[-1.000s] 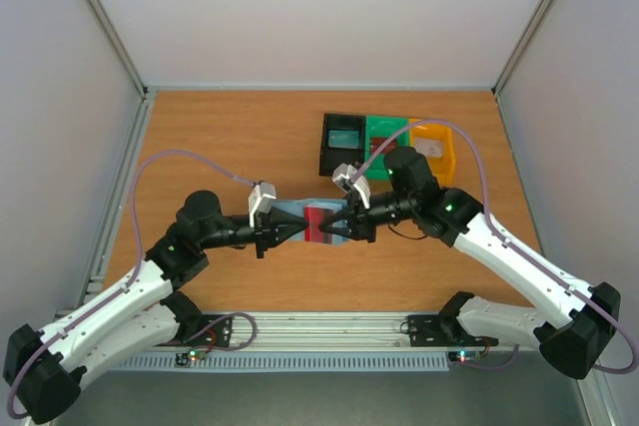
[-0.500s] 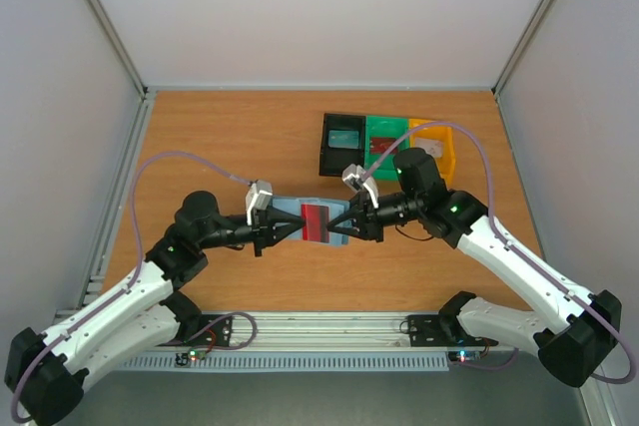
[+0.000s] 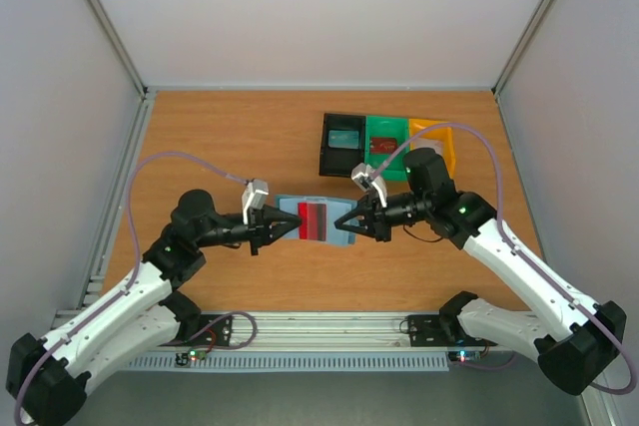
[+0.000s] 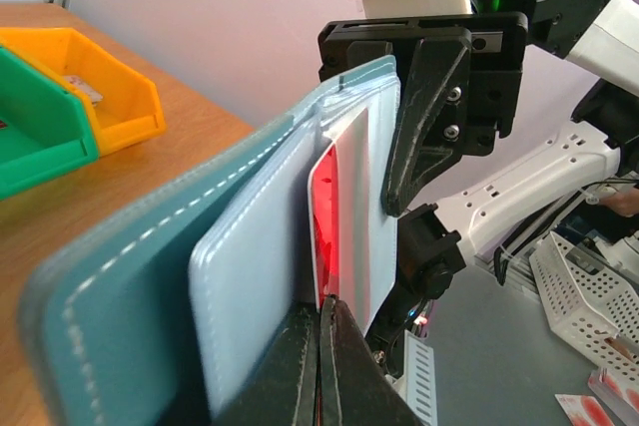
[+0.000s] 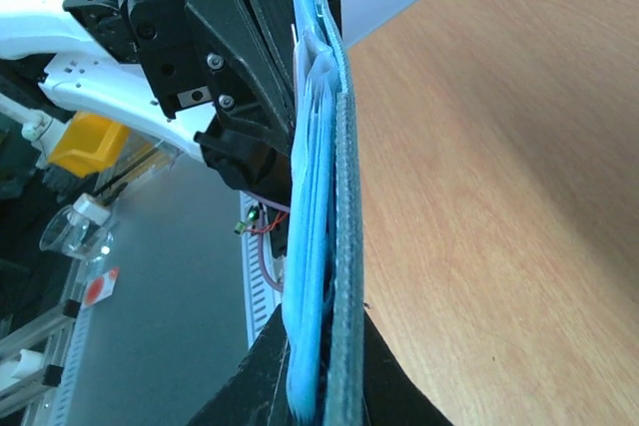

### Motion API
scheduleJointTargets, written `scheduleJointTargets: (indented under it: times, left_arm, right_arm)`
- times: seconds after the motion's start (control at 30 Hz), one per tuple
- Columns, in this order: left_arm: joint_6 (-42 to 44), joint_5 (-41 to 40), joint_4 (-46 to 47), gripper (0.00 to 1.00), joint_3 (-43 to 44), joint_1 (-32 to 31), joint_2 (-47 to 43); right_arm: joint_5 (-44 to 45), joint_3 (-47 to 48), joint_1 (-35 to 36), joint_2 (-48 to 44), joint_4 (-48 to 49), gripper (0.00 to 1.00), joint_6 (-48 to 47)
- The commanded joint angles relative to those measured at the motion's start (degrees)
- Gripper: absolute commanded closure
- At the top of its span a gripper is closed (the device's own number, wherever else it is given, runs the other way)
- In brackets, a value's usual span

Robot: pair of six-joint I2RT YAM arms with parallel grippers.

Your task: Take the credit cards out of the card holder

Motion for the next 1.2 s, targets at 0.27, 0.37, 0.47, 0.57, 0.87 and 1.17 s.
scheduleJointTargets:
  times: [0.27, 0.37, 0.47, 0.57, 0.87, 1.17]
  left_arm:
    - [2.4, 0.4, -4.7, 1.00, 1.0, 2.4, -1.4]
    - [4.4, -0.6, -7.3, 1.00, 1.2, 4.0, -2.4]
    - [5.5, -2.0, -8.2, 1.00, 0.2, 5.8, -3.2]
    - [6.7, -3.9, -8.8, 1.00, -0.5, 7.4, -3.6]
    - [26.4, -10.4, -4.3, 1.00, 0.5, 7.7, -5.5]
    - [82.3, -11.6, 9.0, 1.00, -6.4, -3.2, -12.0]
  right_arm:
    - [-0.5, 1.6, -1.6, -1.6, -4.1, 0.99, -0.4]
    - [1.3, 0.6, -4.3, -0.6, -4.5, 0.99, 4.1]
    - [1.6, -2.8, -6.8, 0.6, -4.3, 0.99, 9.0]
    - [3.6, -6.6, -8.6, 3.6, -4.0, 0.99, 14.1]
    - [-1.9, -13.0, -9.9, 25.0, 6.3, 0.99, 22.8]
    - [1.2, -14.7, -14.1, 31.7, 5.4, 0.78, 22.6]
